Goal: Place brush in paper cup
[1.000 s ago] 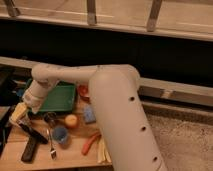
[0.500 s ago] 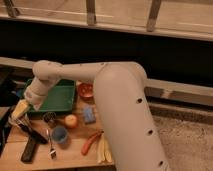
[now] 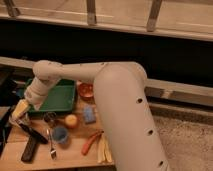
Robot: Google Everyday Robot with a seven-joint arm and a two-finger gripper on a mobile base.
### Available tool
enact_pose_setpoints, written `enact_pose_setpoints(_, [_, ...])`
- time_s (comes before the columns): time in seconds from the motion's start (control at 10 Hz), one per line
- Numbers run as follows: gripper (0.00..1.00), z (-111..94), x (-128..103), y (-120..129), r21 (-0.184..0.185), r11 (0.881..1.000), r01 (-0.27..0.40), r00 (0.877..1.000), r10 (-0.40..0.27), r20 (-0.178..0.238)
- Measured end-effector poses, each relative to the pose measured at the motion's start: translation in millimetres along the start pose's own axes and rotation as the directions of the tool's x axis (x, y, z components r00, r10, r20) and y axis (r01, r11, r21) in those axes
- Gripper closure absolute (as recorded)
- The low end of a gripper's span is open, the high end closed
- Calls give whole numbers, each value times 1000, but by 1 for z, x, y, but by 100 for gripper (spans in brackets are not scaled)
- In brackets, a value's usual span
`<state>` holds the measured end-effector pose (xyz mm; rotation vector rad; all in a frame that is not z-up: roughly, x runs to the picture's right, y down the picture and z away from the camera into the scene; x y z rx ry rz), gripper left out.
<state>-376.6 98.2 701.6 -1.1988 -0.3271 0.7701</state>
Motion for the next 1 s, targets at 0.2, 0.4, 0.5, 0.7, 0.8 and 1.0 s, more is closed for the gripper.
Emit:
enact_pose_setpoints(0.2, [29,2,0,1,0,1000,1,1000,-1,-4])
enact_pose_setpoints(0.4, [29,-11,0,0,52,998,-31,999,31,15])
enact_pose_setpoints(0.5, [29,-24,-1,-1,82,995,-48,998,45,32])
enact_pose_setpoints(0.7, [29,-69,-3,-2,148,986,-80,994,68,87])
enact_pose_setpoints(0.8, [29,-94,-3,-2,183,978,-100,990,78,121])
enact_pose_setpoints(1.0, [29,-132,0,-3,229,963,-140,979,99,180])
